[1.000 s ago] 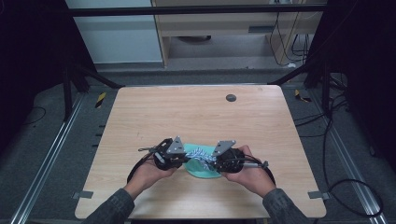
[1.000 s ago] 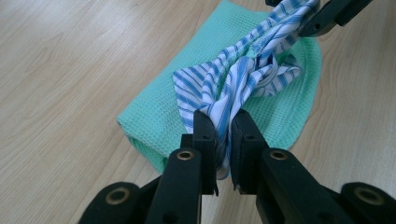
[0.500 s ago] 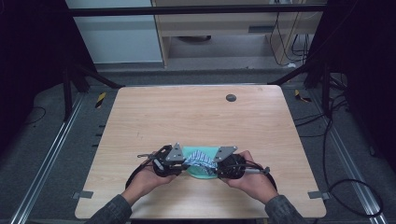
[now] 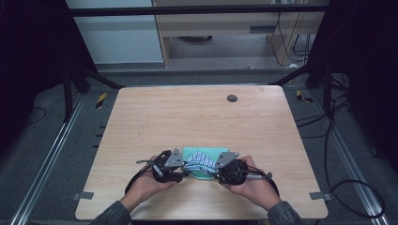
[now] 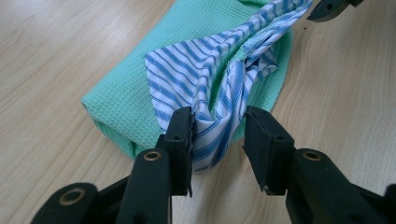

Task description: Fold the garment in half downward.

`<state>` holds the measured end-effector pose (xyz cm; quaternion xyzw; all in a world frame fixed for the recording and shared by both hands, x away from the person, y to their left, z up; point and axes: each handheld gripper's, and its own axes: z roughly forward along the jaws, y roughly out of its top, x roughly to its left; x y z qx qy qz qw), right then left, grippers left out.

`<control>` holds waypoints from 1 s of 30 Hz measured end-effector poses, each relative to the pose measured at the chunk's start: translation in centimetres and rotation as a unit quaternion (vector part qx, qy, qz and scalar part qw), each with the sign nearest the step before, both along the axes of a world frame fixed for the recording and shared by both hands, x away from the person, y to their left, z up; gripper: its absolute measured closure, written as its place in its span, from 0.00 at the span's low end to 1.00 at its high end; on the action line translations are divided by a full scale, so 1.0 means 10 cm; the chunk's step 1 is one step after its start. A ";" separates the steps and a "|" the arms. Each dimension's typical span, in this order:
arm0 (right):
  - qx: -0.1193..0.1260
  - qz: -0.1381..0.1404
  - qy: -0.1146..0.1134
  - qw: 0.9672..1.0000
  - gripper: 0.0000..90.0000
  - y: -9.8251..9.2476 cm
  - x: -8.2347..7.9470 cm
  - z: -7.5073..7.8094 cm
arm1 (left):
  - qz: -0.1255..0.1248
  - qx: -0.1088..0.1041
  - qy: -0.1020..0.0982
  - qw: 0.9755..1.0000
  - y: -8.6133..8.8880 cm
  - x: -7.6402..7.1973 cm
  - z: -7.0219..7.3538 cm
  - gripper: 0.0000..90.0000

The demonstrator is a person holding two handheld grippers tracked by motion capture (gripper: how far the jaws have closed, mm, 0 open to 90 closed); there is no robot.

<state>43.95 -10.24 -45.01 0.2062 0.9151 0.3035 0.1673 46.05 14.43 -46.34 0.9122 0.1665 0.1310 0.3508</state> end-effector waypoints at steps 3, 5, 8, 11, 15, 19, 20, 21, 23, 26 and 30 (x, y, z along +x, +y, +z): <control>-0.002 0.004 0.002 1.000 0.68 0.00 -0.02 -0.02 | 0.002 0.003 0.000 1.000 0.00 -0.03 -0.03 0.71; -0.002 0.003 0.002 1.000 0.69 0.00 -0.03 -0.03 | 0.002 0.002 0.000 1.000 0.01 -0.04 -0.05 0.73; -0.001 0.006 0.001 1.000 0.74 -0.01 -0.04 -0.05 | 0.004 0.005 -0.006 1.000 0.02 -0.05 -0.07 0.79; 0.001 0.009 0.000 1.000 0.82 -0.03 -0.05 -0.08 | 0.008 0.000 -0.008 1.000 0.01 -0.06 -0.10 0.85; 0.002 0.011 -0.001 1.000 0.93 -0.03 -0.05 -0.10 | 0.008 0.008 -0.014 1.000 0.00 -0.06 -0.12 0.90; 0.003 0.015 0.000 1.000 0.96 -0.03 -0.06 -0.12 | 0.009 0.009 -0.017 1.000 0.00 -0.08 -0.14 0.91; 0.001 0.018 0.002 1.000 0.96 -0.03 -0.06 -0.12 | 0.009 0.009 -0.017 1.000 0.00 -0.08 -0.14 0.91; 0.000 0.019 0.002 1.000 0.97 -0.03 -0.07 -0.13 | 0.006 0.013 -0.018 1.000 0.01 -0.08 -0.14 0.92; -0.003 0.024 0.004 1.000 0.98 -0.03 -0.08 -0.14 | 0.006 0.012 -0.017 1.000 0.01 -0.09 -0.16 0.92; -0.011 0.031 0.009 0.999 0.99 -0.02 -0.10 -0.16 | 0.000 0.021 -0.017 1.000 0.02 -0.11 -0.18 0.92; -0.028 0.042 0.010 0.999 0.99 0.00 -0.11 -0.19 | -0.007 0.035 -0.019 0.999 0.02 -0.14 -0.20 0.93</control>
